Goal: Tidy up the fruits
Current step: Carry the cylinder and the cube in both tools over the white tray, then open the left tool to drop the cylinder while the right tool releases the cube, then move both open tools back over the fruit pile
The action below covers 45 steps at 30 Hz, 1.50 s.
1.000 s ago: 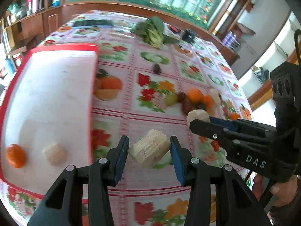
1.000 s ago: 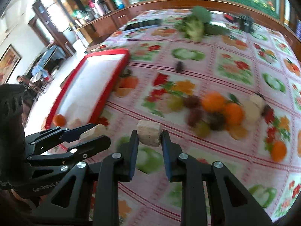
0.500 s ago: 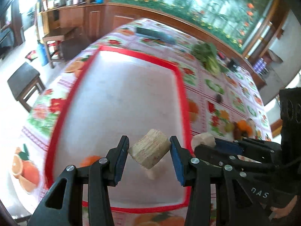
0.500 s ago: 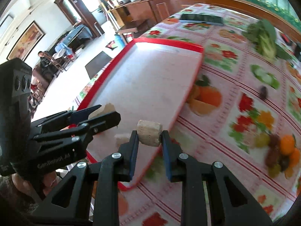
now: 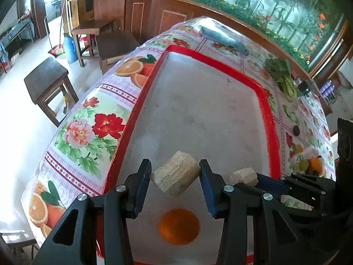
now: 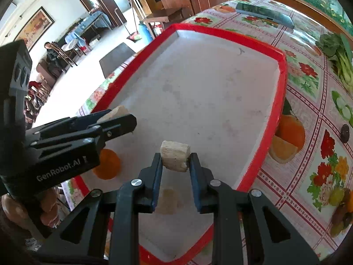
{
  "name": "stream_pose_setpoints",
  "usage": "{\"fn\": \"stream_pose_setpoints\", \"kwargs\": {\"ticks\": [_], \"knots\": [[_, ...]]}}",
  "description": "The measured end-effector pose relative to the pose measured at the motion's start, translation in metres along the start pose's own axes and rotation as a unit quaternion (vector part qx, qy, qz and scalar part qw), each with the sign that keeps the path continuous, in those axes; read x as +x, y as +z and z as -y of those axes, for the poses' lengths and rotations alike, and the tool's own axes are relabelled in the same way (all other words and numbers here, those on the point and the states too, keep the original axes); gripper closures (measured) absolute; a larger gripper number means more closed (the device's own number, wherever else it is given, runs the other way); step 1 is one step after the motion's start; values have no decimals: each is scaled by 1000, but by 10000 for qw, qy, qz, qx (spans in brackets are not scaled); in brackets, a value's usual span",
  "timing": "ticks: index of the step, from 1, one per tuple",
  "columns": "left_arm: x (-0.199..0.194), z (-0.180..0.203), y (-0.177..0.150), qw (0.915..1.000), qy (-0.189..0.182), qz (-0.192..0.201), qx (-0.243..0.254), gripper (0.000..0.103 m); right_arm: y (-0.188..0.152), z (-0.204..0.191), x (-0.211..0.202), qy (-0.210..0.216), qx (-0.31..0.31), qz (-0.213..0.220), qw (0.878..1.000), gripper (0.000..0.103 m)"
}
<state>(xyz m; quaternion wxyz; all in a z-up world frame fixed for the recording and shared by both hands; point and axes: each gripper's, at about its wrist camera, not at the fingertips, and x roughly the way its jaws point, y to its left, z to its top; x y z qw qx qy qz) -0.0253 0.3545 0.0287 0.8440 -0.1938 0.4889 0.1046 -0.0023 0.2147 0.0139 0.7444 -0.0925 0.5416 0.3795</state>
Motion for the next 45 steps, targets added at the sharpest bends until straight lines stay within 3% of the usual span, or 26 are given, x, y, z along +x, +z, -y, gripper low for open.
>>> {"fn": "stream_pose_setpoints", "kwargs": {"ticks": [8, 12, 25, 36, 45], "knots": [[6, -6, -1, 9998, 108, -121, -119, 58, 0, 3, 3, -87, 42, -75, 9999, 74], [4, -5, -2, 9996, 225, -123, -118, 46, -2, 1, 3, -140, 36, -81, 9999, 66], [-7, -2, -9, 9993, 337, -62, -139, 40, -16, 0, -15, -196, 35, 15, 9998, 61], [-24, 39, -28, 9984, 457, 230, 254, 33, -45, 7, -51, -173, 111, 181, 9996, 54], [-32, 98, -43, 9953, 372, 352, 817, 27, -83, 50, -85, -281, 609, 307, 9973, 45]]}}
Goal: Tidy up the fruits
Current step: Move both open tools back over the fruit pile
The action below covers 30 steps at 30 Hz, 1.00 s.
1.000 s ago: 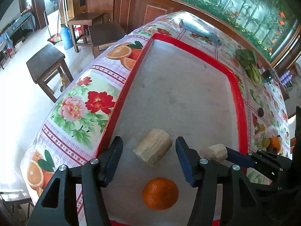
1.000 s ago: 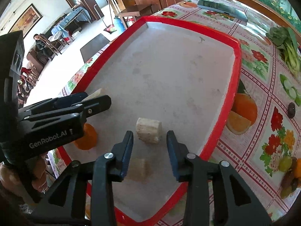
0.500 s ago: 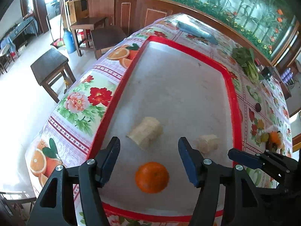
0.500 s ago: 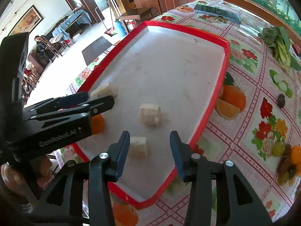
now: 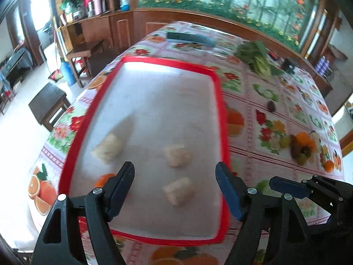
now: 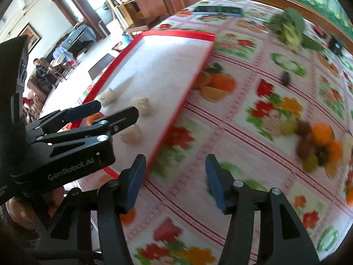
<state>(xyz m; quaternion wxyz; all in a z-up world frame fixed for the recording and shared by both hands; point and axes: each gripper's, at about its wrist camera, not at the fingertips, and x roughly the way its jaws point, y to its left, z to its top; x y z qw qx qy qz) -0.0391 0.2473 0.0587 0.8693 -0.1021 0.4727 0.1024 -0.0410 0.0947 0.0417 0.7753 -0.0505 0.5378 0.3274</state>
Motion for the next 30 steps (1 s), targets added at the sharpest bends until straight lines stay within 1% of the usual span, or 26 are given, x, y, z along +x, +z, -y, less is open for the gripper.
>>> {"fn": "stream_pose_setpoints", "kwargs": {"ticks": [4, 10, 13, 15, 20, 24, 27, 30], "knots": [[0, 31, -2, 9996, -53, -33, 264, 26, -15, 30, -16, -92, 335, 75, 9994, 39], [4, 85, -7, 9972, -260, -143, 686, 26, -41, 79, -46, -276, 862, 276, 9955, 37], [8, 116, -11, 9940, -384, -241, 992, 26, -54, 108, -63, -394, 1161, 421, 9916, 31], [12, 136, -13, 9913, -454, -329, 1188, 26, -66, 130, -75, -480, 1381, 499, 9880, 30], [25, 179, -20, 9852, -690, -553, 1465, 26, -97, 184, -97, -742, 1946, 608, 9762, 30], [36, 200, -19, 9830, -749, -658, 1543, 26, -117, 214, -109, -878, 2252, 663, 9681, 31], [44, 210, -15, 9831, -760, -663, 1527, 26, -131, 231, -115, -857, 2493, 685, 9622, 31], [56, 219, -12, 9836, -794, -762, 1431, 26, -139, 245, -117, -801, 2638, 699, 9587, 31]]}}
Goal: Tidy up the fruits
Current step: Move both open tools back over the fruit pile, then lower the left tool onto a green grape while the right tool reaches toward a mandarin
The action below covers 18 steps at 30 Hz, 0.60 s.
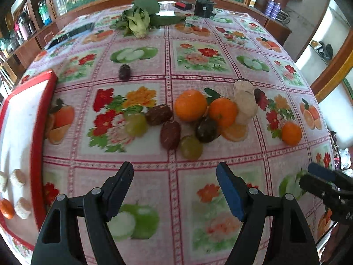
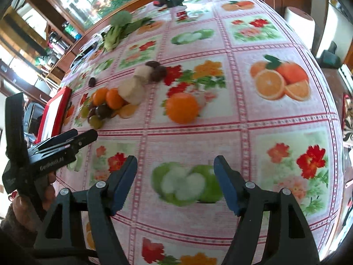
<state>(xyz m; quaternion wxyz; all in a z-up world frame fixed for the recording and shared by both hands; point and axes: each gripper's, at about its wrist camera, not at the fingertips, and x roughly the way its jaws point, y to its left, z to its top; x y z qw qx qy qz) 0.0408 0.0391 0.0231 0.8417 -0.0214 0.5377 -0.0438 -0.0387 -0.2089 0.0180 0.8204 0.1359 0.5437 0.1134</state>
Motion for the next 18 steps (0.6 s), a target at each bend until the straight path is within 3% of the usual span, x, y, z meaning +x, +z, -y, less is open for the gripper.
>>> {"fn": "stream_pose_setpoints", "kwargs": {"ticks": [7, 9, 12, 18], "knots": [[14, 2, 6, 9996, 3, 124, -268, 28, 4, 10, -2, -1, -55, 89, 9999, 31], [11, 1, 6, 9994, -44, 212, -280, 48, 8, 13, 0, -92, -166, 96, 9998, 31], [9, 3, 3, 9994, -169, 215, -208, 62, 15, 13, 5, -232, -343, 130, 9991, 31], [6, -3, 1, 9989, -314, 236, -275, 65, 35, 9, 20, -172, -498, 237, 9983, 31]]}}
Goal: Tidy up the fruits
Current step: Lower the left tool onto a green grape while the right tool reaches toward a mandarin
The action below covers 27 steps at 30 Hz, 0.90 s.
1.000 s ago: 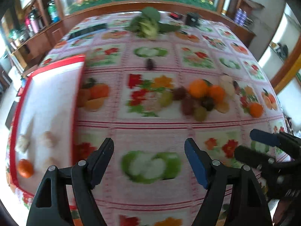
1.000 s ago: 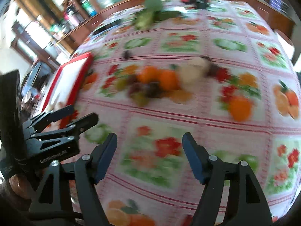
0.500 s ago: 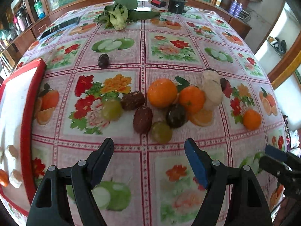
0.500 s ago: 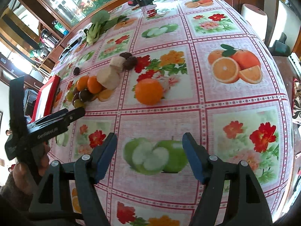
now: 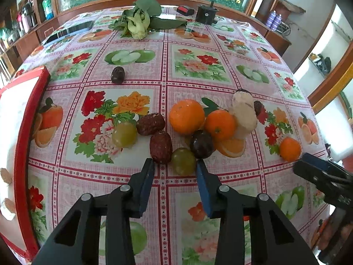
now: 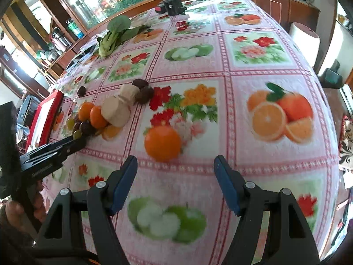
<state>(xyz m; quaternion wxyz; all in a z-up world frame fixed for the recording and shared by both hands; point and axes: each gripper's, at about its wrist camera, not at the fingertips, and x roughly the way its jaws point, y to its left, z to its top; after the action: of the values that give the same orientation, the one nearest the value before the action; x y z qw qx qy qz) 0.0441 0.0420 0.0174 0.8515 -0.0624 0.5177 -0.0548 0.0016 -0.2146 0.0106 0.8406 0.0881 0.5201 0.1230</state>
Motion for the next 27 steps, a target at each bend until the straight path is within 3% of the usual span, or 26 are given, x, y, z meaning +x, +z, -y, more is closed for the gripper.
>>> {"fn": "stream_pose_setpoints", "kwargs": {"ticks": [3, 7, 10, 13, 14, 27], "knots": [[0, -1, 0, 10000, -64, -11, -40, 65, 6, -11, 7, -60, -302, 51, 9995, 33], [-1, -1, -1, 9999, -129, 32, -12, 61, 8, -23, 13, -356, -699, 61, 9969, 66], [-1, -1, -2, 9998, -157, 108, -16, 62, 6, -25, 12, -441, -723, 102, 9964, 66], [-1, -5, -3, 9995, -268, 138, -57, 73, 2, -22, 8, -342, -567, 100, 9978, 66], [-2, -7, -3, 9985, -528, 113, -96, 84, 0, -22, 7, -309, -527, 92, 9981, 66], [-4, -10, -10, 9977, -684, 2, 5, 82, -17, -28, 0, -201, -384, 0, 9991, 65]]}}
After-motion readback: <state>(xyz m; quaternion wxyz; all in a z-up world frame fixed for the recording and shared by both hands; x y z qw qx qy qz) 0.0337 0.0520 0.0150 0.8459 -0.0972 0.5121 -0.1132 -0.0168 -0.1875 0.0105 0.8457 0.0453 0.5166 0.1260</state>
